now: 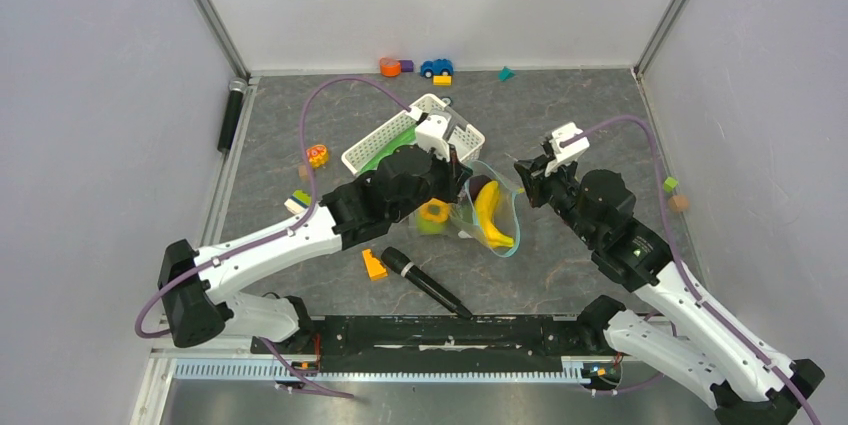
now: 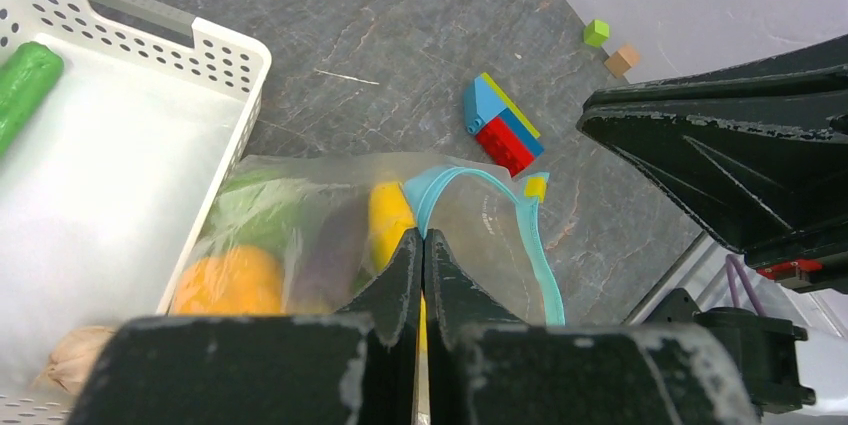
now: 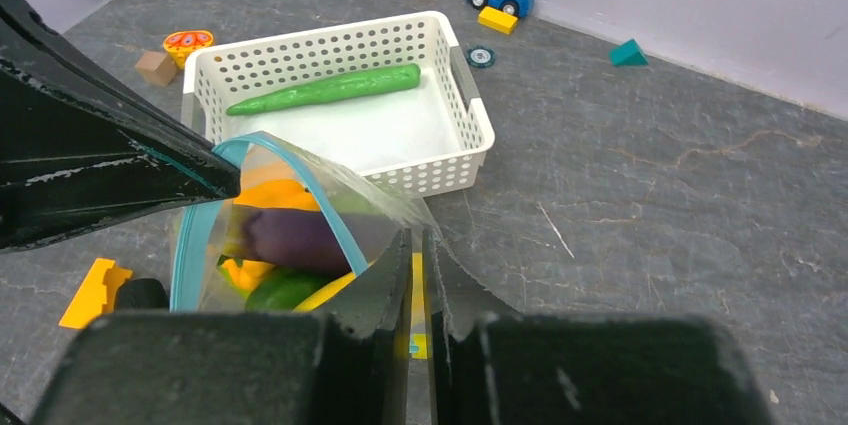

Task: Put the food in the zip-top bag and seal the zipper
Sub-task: Adjust the zipper food storage bag at the center of the board.

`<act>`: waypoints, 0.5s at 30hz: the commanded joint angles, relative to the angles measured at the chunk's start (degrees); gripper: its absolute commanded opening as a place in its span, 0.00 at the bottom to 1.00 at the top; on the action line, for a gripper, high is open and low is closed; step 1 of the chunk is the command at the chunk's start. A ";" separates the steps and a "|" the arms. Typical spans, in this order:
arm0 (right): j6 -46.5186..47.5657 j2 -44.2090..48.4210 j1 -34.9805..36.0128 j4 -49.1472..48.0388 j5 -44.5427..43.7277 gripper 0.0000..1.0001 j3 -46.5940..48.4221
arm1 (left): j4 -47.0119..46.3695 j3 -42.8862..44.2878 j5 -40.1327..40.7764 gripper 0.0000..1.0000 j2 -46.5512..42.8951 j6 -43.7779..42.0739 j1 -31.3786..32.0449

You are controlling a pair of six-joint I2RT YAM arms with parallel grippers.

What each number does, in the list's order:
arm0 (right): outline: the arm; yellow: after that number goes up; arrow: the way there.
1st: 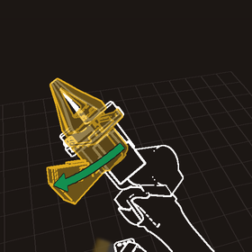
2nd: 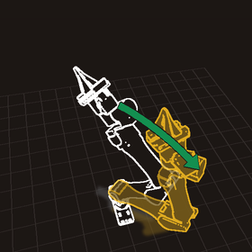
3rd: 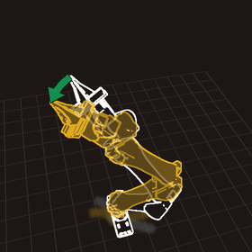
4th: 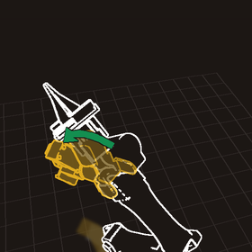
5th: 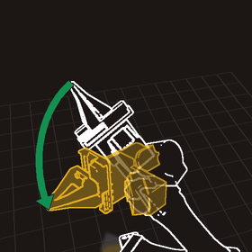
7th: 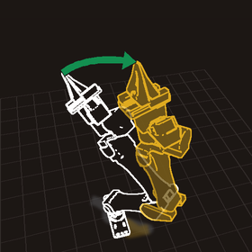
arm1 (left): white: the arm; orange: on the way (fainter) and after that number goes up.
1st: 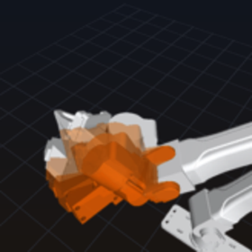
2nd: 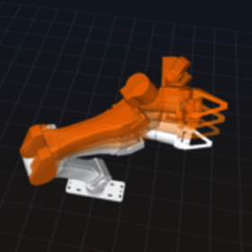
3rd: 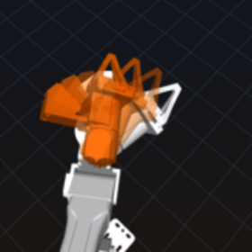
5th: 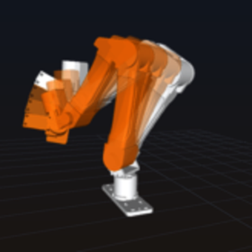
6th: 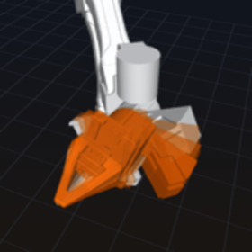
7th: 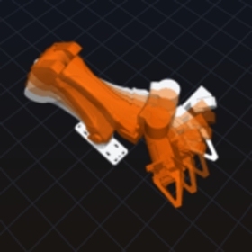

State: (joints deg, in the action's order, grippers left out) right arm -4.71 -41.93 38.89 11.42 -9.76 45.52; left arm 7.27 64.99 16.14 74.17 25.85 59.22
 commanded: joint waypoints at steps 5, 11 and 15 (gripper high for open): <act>-1.29 -2.36 0.10 2.41 -8.53 0.13 1.42 | -3.14 2.24 1.29 0.02 2.59 -2.33 -0.31; -0.86 -2.19 0.10 6.45 -6.93 0.36 0.13 | -2.97 2.60 1.75 0.02 3.05 -2.39 -0.68; -1.12 1.62 0.08 6.40 -3.19 0.56 -3.74 | -2.79 2.03 2.22 0.02 2.48 -2.21 -0.79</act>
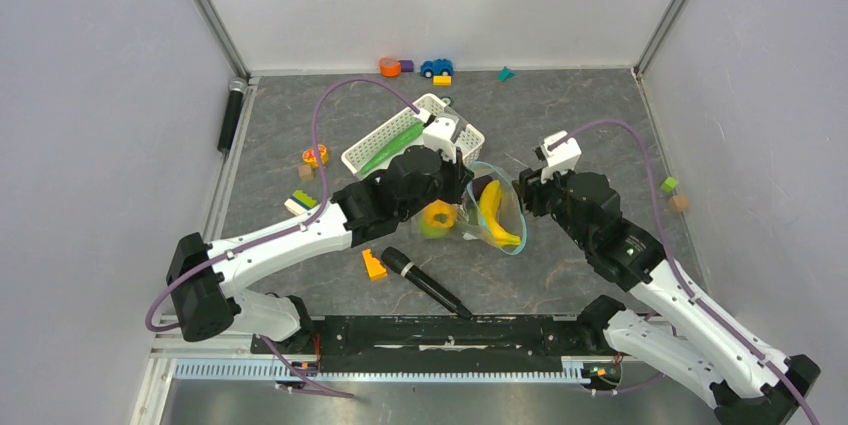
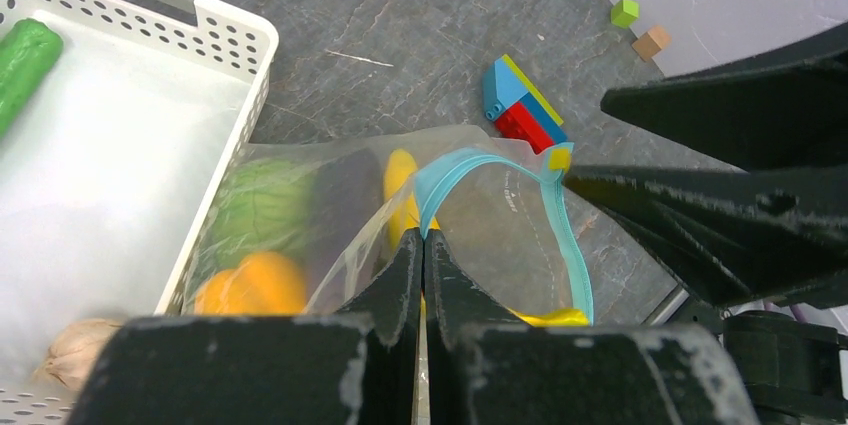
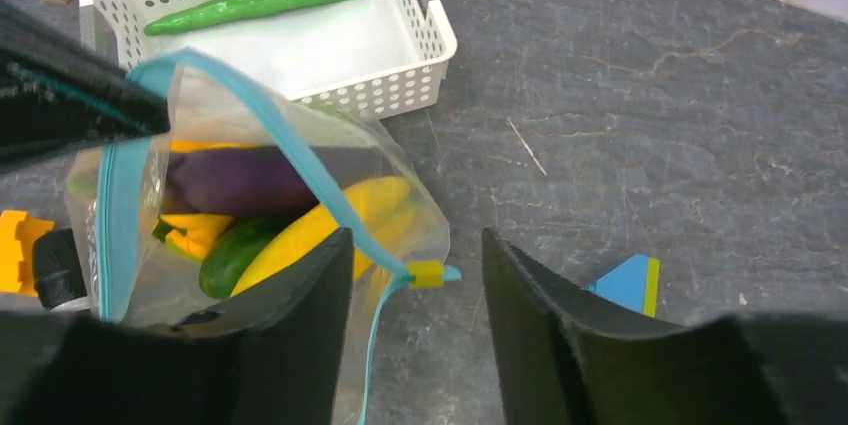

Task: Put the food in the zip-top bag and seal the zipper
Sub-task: Adjust the zipper food storage bag at the center of the board.

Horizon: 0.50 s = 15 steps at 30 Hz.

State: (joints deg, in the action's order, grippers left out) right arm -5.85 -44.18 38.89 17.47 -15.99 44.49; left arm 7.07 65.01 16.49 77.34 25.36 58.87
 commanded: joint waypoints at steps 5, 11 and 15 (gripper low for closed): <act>-3.18 10.50 0.11 -1.82 5.59 0.77 -9.51 | -2.44 1.94 1.57 0.02 -0.80 -1.63 -0.56; -5.78 9.94 0.07 -4.70 3.56 0.73 -14.69 | -2.60 1.37 2.29 0.02 -1.92 -1.77 -0.70; -5.74 4.51 0.06 -6.31 2.23 0.41 -13.16 | -2.68 0.57 2.30 0.02 -2.71 -1.38 -0.69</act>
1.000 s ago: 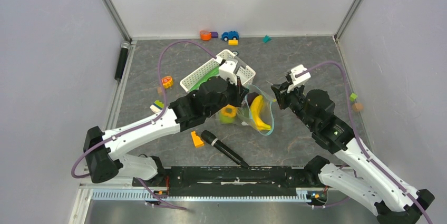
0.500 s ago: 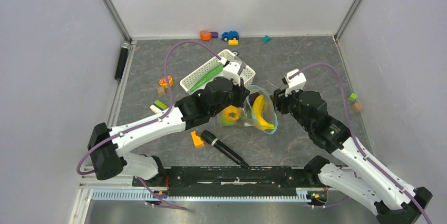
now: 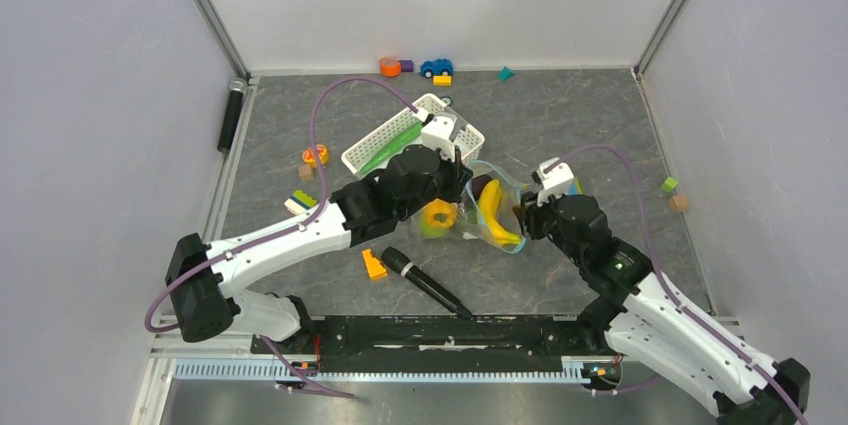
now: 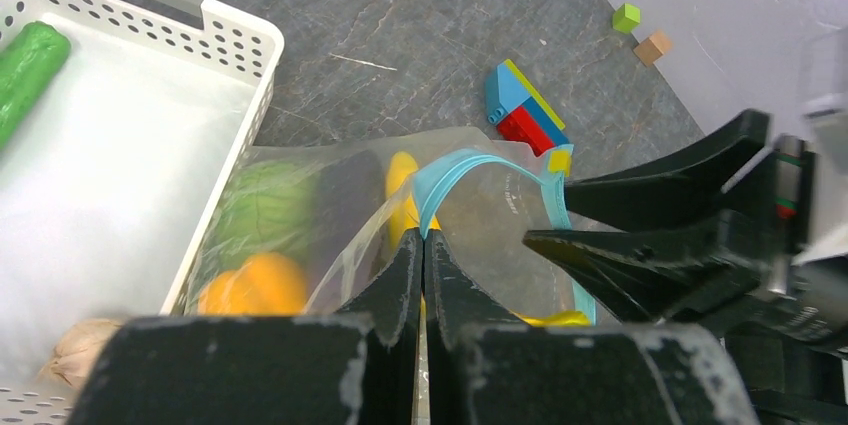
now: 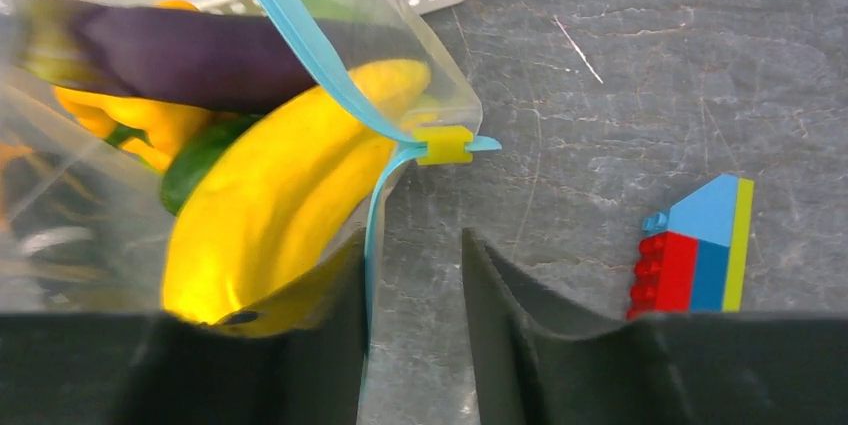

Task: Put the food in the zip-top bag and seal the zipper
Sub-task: Adjust the zipper food storage bag at the center of the board, then pick up the fake vegetable from the bin.

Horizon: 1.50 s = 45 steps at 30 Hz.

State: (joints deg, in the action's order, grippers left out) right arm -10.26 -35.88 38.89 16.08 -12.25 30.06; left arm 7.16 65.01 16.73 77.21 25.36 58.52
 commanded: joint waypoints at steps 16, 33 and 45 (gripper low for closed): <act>4.57 -5.35 0.06 1.98 -9.00 0.00 12.96 | -0.64 3.18 0.98 1.00 -1.73 -5.22 -2.97; 7.09 -5.45 0.07 3.28 -14.99 0.00 13.44 | -0.37 8.34 -22.63 1.00 8.32 -34.17 -23.08; 7.47 -6.84 0.02 4.41 -14.92 0.01 13.56 | 18.79 35.33 -21.46 1.00 38.08 -50.26 -27.94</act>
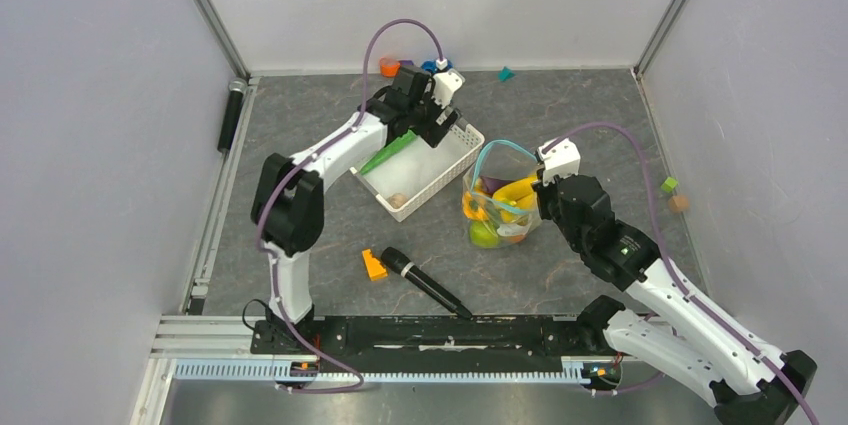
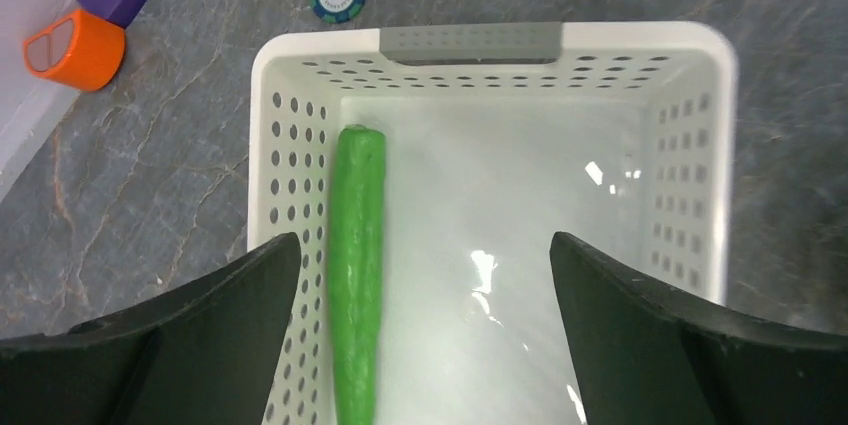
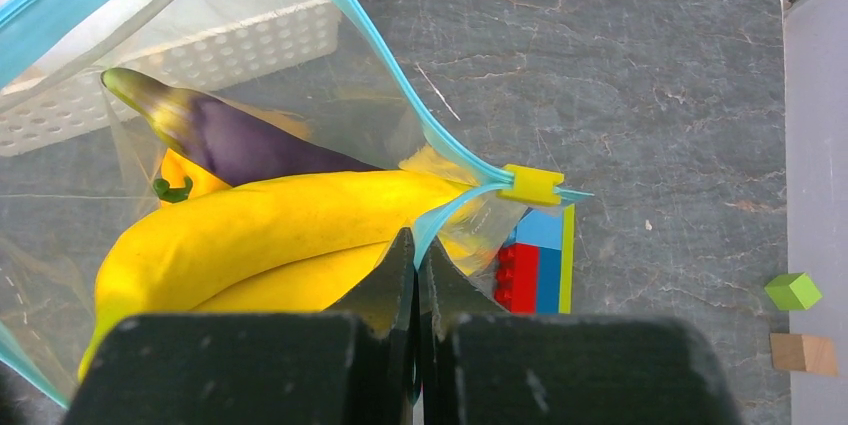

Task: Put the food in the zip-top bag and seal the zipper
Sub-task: Pick up the fake vegetable from the bin.

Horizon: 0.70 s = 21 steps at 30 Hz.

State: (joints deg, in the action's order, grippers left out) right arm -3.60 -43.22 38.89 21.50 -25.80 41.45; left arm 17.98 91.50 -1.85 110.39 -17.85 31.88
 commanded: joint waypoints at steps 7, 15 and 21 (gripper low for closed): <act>0.74 1.90 0.04 -1.41 -1.98 0.02 1.70 | 7.87 14.03 2.83 0.96 14.19 -9.40 -2.62; 0.73 1.30 0.04 -1.66 -1.65 0.01 1.60 | 13.40 22.14 2.48 0.86 24.17 -7.03 -6.25; 0.68 1.36 0.04 -1.88 -2.05 0.01 1.77 | 18.80 26.85 -1.03 0.85 27.62 -5.59 -7.43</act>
State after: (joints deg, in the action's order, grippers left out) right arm -3.53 -42.09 38.89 21.69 -26.13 41.45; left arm 31.75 114.26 -0.71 135.92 -23.86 25.28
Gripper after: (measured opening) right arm 0.014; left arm 0.826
